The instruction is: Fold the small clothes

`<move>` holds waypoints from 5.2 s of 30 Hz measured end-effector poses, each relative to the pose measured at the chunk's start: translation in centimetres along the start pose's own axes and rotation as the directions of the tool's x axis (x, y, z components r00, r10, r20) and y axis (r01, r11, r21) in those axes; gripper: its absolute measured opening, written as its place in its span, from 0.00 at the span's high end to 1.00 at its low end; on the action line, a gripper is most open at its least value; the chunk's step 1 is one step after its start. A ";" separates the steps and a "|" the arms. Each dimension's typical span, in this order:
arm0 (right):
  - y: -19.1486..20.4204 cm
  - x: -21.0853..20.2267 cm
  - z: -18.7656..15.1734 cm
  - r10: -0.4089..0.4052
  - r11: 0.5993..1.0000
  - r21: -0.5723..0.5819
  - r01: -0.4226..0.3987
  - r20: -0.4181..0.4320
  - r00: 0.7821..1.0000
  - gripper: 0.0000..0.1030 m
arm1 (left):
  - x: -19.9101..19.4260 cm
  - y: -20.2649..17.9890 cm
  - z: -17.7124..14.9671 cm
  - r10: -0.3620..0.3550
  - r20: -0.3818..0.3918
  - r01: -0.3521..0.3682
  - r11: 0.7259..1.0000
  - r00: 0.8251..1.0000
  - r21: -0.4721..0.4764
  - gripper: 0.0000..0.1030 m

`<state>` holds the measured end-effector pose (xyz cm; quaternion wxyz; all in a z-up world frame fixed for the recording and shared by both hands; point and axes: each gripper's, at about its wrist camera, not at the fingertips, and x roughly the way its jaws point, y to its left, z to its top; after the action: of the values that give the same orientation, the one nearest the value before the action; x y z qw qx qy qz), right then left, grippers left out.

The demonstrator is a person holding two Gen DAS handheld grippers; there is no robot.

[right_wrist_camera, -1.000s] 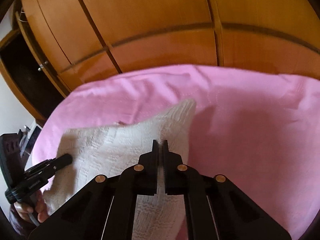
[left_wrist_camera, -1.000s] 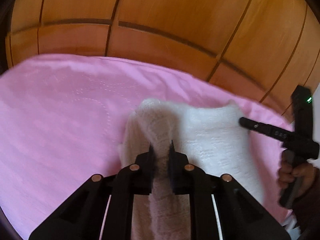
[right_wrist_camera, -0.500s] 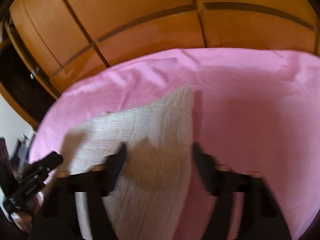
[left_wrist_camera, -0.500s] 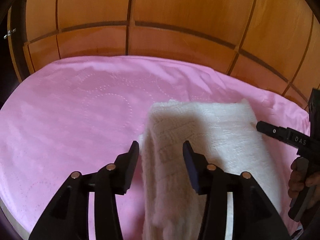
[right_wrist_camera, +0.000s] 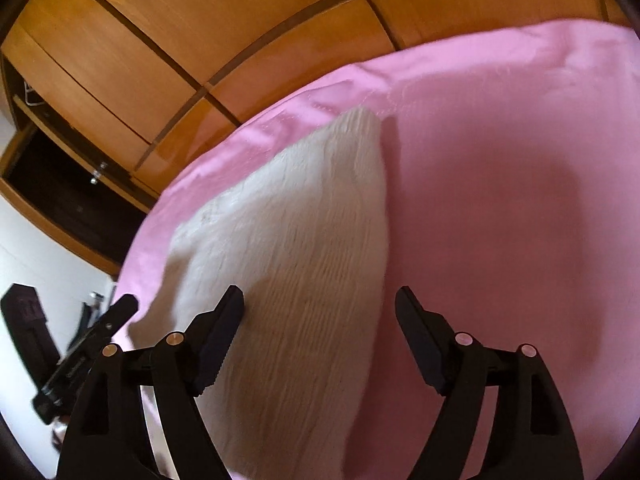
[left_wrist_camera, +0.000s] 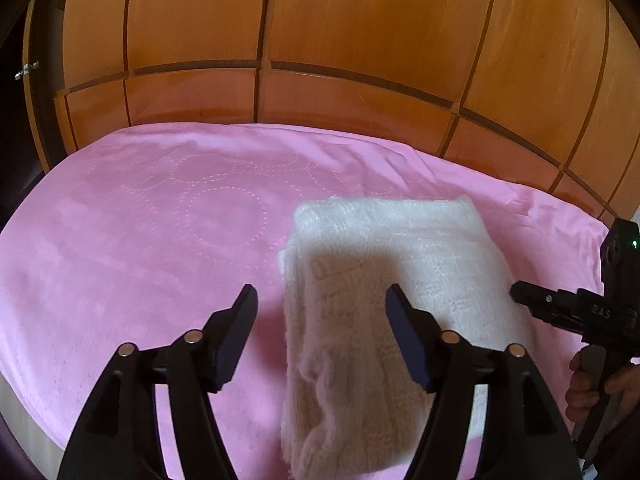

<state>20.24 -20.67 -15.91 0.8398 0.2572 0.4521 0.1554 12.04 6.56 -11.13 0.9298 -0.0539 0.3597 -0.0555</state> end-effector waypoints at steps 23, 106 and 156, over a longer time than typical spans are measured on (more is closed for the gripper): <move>-2.2 2.3 -0.1 0.164 0.983 0.103 -0.155 -0.085 0.983 0.16 | 5.5 7.2 -3.9 -0.402 -0.162 0.353 0.898 0.901 -0.264 0.43; -16.0 -24.0 -7.8 -0.684 0.727 0.210 0.654 0.312 0.660 0.40 | 2.7 -36.6 -2.4 -0.430 -0.148 0.451 0.795 0.891 0.405 0.40; -8.0 -25.5 -12.7 -0.809 0.576 0.370 0.729 0.386 0.443 0.03 | -5.1 -27.0 -4.7 -0.171 0.050 0.151 0.949 0.984 0.277 0.02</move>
<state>-4.04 -36.14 -8.98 0.8833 0.1166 0.2859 -0.3528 3.37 -19.69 -7.40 0.9333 0.0434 0.3089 -0.1781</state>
